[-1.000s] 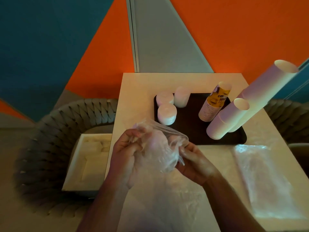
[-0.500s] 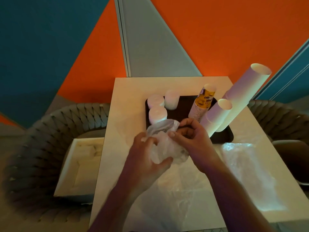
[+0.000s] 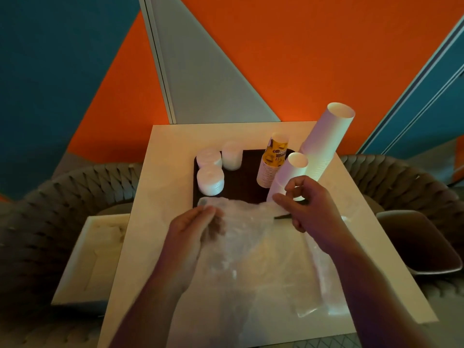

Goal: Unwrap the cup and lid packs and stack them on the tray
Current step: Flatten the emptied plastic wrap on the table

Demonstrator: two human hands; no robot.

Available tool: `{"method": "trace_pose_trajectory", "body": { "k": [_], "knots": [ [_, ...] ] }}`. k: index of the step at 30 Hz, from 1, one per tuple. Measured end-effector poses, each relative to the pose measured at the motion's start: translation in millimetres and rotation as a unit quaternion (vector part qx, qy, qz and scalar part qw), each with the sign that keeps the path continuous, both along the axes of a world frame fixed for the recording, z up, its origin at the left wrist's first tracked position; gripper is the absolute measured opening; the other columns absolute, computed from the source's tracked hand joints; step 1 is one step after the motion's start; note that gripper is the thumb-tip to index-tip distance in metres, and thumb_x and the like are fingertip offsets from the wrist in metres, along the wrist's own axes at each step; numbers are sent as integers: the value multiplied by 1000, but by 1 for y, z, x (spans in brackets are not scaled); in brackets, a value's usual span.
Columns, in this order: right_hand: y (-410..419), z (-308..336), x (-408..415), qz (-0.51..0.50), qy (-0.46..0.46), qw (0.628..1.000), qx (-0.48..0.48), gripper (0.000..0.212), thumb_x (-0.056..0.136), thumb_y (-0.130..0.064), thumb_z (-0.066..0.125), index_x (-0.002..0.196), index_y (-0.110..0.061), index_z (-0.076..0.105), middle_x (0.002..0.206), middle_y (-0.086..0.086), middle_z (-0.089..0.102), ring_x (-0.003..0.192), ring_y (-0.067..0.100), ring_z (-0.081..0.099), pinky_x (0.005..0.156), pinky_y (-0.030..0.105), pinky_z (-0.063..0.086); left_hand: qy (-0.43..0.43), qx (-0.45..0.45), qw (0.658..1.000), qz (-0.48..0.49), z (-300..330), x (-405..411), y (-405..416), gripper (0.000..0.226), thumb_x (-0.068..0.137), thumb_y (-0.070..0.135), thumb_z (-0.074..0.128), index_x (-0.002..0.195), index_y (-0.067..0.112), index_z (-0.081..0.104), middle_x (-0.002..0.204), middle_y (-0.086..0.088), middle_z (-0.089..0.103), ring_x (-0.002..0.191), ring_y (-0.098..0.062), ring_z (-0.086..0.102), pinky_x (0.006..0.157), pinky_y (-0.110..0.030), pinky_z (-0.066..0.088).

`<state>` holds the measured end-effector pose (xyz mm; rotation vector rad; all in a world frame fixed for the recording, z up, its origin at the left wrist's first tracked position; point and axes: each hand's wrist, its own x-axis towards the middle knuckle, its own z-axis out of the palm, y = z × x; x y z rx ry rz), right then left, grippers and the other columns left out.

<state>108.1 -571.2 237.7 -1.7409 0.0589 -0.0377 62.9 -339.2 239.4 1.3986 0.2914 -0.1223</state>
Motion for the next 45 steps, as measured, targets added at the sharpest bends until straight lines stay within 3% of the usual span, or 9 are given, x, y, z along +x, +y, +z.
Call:
{"method": "trace_pose_trajectory", "body": {
  "k": [7, 11, 16, 19, 24, 29, 34, 39, 45],
  "knots": [
    [-9, -24, -6, 143, 101, 983, 53, 61, 66, -46, 88, 122, -38, 64, 122, -5, 68, 110, 16, 67, 91, 36, 58, -14, -78, 997, 4, 14, -1, -28, 23, 97, 13, 55, 90, -3, 71, 78, -12, 68, 72, -16, 65, 71, -24, 56],
    [-5, -33, 4, 169, 90, 981, 32, 60, 65, -36, 91, 120, -29, 68, 125, -9, 67, 119, 18, 63, 94, 35, 58, -12, -93, 996, 1, 18, -6, -26, 27, 97, 20, 55, 82, 5, 73, 81, -14, 66, 76, -20, 64, 76, -32, 57],
    [-11, -31, 8, 181, 81, 963, 180, 13, 79, -12, 82, 86, -6, 74, 113, 7, 74, 96, 21, 71, 84, 35, 56, -32, -32, 998, 31, 25, -11, -17, 41, 101, 27, 52, 69, 6, 65, 70, -11, 59, 69, -17, 58, 70, -27, 52],
    [-17, -26, 9, 176, 65, 949, 254, 33, 84, -5, 74, 59, -16, 55, 79, 6, 67, 70, 16, 63, 62, 27, 51, -25, -13, 997, 69, 24, -13, -13, 40, 100, 29, 54, 68, 12, 70, 68, -8, 61, 68, -17, 58, 71, -33, 48],
    [-30, -11, 8, 144, 73, 963, 215, 36, 73, -25, 82, 86, -14, 50, 70, 8, 64, 62, 20, 59, 54, 25, 48, -37, -9, 993, 115, 24, -16, -13, 36, 101, 28, 55, 73, 12, 70, 70, -7, 63, 68, -16, 59, 71, -33, 48],
    [-34, -9, 7, 86, 64, 972, 208, 61, 62, -60, 89, 92, -22, 52, 88, 23, 68, 81, 37, 49, 73, 53, 37, -30, 107, 982, 152, 9, -16, -16, 28, 101, 47, 50, 98, 31, 73, 109, 12, 70, 108, -7, 61, 97, -37, 44],
    [-24, -5, 7, 21, 27, 988, 153, 33, 94, -29, 70, 86, -18, 40, 86, 25, 70, 75, 30, 56, 62, 43, 44, 10, 11, 1000, 15, 3, -14, -38, 26, 81, 43, 66, 86, 20, 78, 98, 1, 75, 101, -19, 70, 89, -37, 50],
    [-30, 4, 1, 79, 16, 971, 223, 7, 104, -20, 55, 102, -18, 48, 101, 6, 75, 90, 26, 69, 72, 43, 55, -12, 16, 994, 110, 7, -7, -41, 22, 94, 25, 65, 81, 15, 79, 85, -3, 77, 83, -16, 74, 75, -33, 55],
    [-23, -11, -17, 200, 33, 957, 209, 31, 88, 6, 67, 97, -19, 52, 94, 19, 68, 83, 26, 65, 73, 37, 57, -2, -28, 985, 168, 13, -3, -30, 24, 96, 26, 64, 79, 20, 79, 82, 4, 77, 78, -11, 73, 71, -31, 55]
  ]
}}
